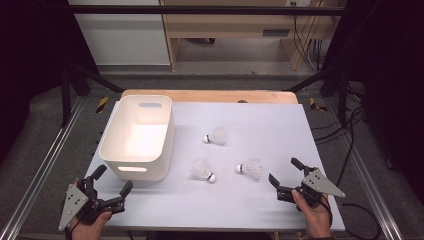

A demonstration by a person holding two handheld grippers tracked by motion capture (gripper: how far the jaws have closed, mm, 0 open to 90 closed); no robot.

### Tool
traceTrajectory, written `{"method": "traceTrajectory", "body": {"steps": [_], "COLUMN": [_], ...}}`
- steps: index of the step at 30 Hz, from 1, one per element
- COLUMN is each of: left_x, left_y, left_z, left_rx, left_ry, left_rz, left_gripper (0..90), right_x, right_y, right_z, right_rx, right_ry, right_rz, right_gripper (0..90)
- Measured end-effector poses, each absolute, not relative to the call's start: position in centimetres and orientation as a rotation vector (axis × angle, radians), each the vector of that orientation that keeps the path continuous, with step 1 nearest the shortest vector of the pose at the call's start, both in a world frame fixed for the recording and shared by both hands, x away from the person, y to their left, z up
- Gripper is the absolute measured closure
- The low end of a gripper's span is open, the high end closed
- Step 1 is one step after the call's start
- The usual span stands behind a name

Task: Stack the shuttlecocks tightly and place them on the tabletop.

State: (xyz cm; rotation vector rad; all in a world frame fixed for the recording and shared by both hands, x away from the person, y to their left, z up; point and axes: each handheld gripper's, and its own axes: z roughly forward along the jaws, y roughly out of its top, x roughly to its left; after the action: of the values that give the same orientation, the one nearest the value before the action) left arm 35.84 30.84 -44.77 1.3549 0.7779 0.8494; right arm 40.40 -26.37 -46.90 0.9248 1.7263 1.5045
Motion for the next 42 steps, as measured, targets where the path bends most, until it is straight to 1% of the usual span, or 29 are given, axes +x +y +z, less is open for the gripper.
{"method": "traceTrajectory", "body": {"steps": [5,11,13,14,16,17,18,19,20,21,22,23,24,25,28,32,35,37,38,41,42], "left_x": [35.1,34.7,34.5,34.2,34.0,33.8,33.8,33.8,33.8,33.8,33.9,34.0,34.0,34.2,35.2,37.1,38.9,39.9,40.8,41.6,42.4], "left_y": [30.6,29.7,29.1,28.2,27.6,27.0,25.6,25.6,24.1,24.1,23.4,21.6,21.6,20.6,17.2,14.2,12.8,12.0,11.5,11.3,11.4], "left_z": [-44.5,-44.2,-44.0,-43.8,-43.6,-43.3,-42.8,-42.8,-42.3,-42.3,-42.2,-42.3,-42.3,-42.4,-43.3,-44.6,-45.3,-45.6,-46.0,-46.3,-46.6], "left_rx": [1.349,1.391,1.416,1.447,1.468,1.499,1.587,1.587,1.651,1.651,1.667,1.688,1.688,1.709,1.794,1.849,1.87,1.903,1.928,1.949,1.94], "left_ry": [0.803,0.79,0.798,0.781,0.765,0.741,0.679,0.679,0.626,0.626,0.618,0.635,0.635,0.634,0.628,0.67,0.714,0.713,0.73,0.738,0.768], "left_rz": [0.855,0.838,0.842,0.836,0.836,0.835,0.803,0.803,0.79,0.79,0.762,0.675,0.675,0.645,0.634,0.613,0.608,0.628,0.611,0.635,0.635], "left_gripper": [1.1,1.6,3.1,3.4,4.0,5.8,7.7,8.1,8.6,9.4,9.4,11.1,11.5,11.5,12.4,13.3,13.6,13.6,13.2,13.0,13.0], "right_x": [40.6,40.6,40.5,40.4,40.4,40.4,40.5,40.5,40.5,40.5,40.6,40.6,40.6,40.6,40.5,40.5,40.3,40.3,40.3,40.4,40.3], "right_y": [-26.5,-26.8,-26.8,-26.6,-26.4,-26.4,-26.3,-26.3,-26.3,-26.3,-26.3,-26.2,-26.2,-26.2,-26.2,-26.3,-26.3,-26.3,-26.2,-26.1,-26.1], "right_z": [-47.1,-46.9,-47.0,-46.9,-46.8,-46.8,-46.8,-46.9,-46.9,-46.9,-46.9,-46.9,-46.9,-46.9,-46.8,-46.7,-46.6,-46.6,-46.6,-46.7,-46.7], "right_rx": [0.944,0.946,0.949,0.946,0.94,0.934,0.933,0.935,0.938,0.938,0.938,0.934,0.929,0.929,0.918,0.928,0.916,0.913,0.908,0.908,0.905], "right_ry": [1.728,1.719,1.723,1.726,1.734,1.738,1.742,1.745,1.749,1.749,1.754,1.756,1.761,1.761,1.763,1.754,1.754,1.754,1.763,1.769,1.77], "right_rz": [1.484,1.455,1.449,1.445,1.437,1.435,1.435,1.434,1.43,1.43,1.433,1.439,1.44,1.44,1.444,1.46,1.463,1.466,1.466,1.456,1.454], "right_gripper": [4.5,3.9,3.8,3.8,3.7,3.8,3.8,3.8,3.8,3.8,3.8,3.9,3.9,3.9,3.9,4.0,4.1,4.1,4.1,4.2,4.1]}}
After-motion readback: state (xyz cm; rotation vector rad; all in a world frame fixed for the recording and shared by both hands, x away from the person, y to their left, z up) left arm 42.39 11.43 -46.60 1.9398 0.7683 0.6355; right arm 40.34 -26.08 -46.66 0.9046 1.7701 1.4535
